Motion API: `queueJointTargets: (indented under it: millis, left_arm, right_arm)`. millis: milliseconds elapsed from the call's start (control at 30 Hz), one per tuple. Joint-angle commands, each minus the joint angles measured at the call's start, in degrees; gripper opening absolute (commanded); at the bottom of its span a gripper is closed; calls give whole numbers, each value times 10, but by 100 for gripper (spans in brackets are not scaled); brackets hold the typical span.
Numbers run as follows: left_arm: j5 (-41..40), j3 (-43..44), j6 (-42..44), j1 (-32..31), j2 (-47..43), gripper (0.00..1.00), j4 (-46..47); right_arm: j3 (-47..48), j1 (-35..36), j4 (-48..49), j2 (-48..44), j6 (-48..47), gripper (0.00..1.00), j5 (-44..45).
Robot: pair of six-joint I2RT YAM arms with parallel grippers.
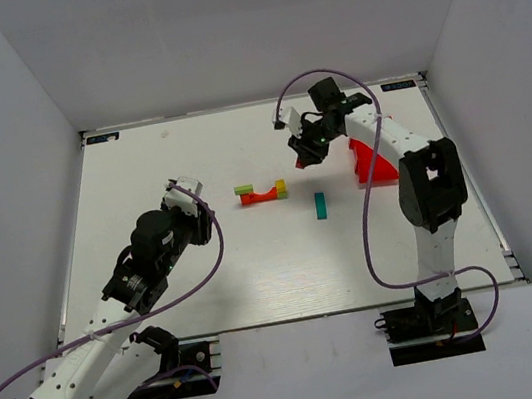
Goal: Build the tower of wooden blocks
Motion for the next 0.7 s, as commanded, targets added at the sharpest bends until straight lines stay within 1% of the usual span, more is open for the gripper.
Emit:
queueJointTargets:
  millis: [0,100,200,267,500,633,667]
  left_arm:
    - [7,4,-1,1,-3,54,0]
    - [7,4,-1,1,-3,54,0]
    - [7,4,-1,1,-3,54,0]
    - [7,4,-1,1,-3,54,0]
    - [7,4,-1,1,-3,54,0]
    - [7,4,-1,1,-3,54,0]
    - [7,4,-1,1,-3,54,0]
  right_arm:
    - [20,14,-51,-13,-58,5,-68]
    - [29,27,-68,-5,-85,3,-67]
    - [34,43,-77,0,-113,6,-64]
    - [48,54,-87,9,-127,6,-54]
    - [88,76,-99,37,-133,6,-23]
    - [92,86,-97,45,-138,6,-2]
    - [91,87,-96,46,-139,7,6]
